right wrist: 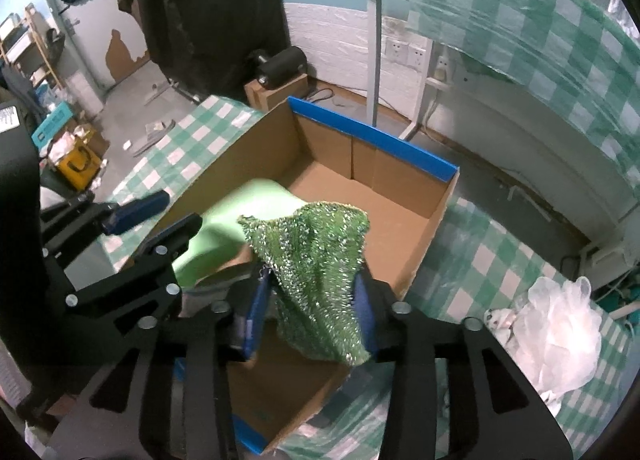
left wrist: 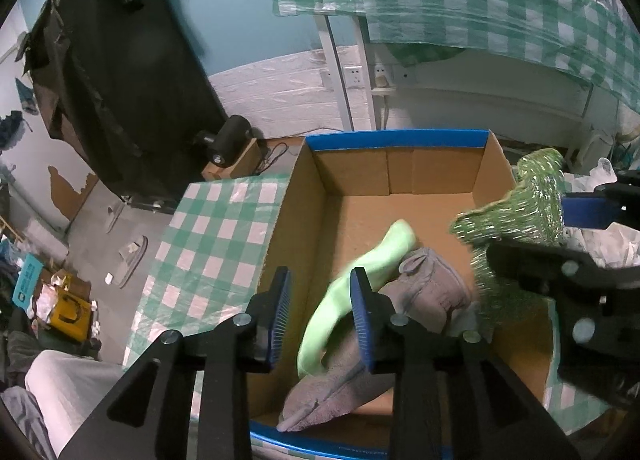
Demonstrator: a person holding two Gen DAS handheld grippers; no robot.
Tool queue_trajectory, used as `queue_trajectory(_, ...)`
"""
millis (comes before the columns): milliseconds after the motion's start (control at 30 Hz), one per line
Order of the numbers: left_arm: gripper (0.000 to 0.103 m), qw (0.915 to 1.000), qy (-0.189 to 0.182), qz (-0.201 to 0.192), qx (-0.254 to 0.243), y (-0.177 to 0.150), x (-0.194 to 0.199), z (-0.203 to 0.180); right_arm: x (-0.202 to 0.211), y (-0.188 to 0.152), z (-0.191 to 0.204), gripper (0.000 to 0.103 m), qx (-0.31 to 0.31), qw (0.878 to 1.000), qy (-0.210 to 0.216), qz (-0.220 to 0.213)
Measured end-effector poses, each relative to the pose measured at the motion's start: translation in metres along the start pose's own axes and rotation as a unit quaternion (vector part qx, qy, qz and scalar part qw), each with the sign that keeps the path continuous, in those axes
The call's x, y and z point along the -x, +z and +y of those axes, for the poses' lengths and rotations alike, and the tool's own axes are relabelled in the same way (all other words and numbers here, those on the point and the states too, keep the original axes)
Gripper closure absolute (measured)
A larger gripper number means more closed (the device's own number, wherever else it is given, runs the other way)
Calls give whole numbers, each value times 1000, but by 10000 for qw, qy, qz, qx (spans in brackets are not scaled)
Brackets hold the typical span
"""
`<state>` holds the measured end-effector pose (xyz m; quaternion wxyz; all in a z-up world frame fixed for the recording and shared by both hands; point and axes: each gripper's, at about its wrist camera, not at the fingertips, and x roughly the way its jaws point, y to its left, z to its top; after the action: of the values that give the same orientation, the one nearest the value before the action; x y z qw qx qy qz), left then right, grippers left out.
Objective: Organize soft objects
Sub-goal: 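Open both grippers to drop the cloth and mitt into the box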
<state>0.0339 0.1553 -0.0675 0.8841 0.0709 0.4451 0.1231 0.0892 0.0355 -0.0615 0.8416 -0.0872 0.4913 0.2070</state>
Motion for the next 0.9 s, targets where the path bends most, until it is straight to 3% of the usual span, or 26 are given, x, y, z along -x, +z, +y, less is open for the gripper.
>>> queue_trajectory(233,73,10000,54,17,32,-1,-1,4,2,-1,-2,43,-5,9999,-91,-70)
queue_trajectory(333,72,10000,52,8,32,-1,0,4,4,-1,-6,43,-68,9999,-119,-84)
queue_trajectory(433,61,10000,38,-75,20,-1,3,4,6,-3,-10,43,-150,9998,-129,-85)
queue_trajectory(767,61,9997,-12,-190,-126,1,11,-8,17,-13,-21,39,-179,9993,-325,-86)
queue_trajectory(900,56,9997,-173,-167,-79,1,13,-11,22,-18,-26,38,-218,9989,-408,-44)
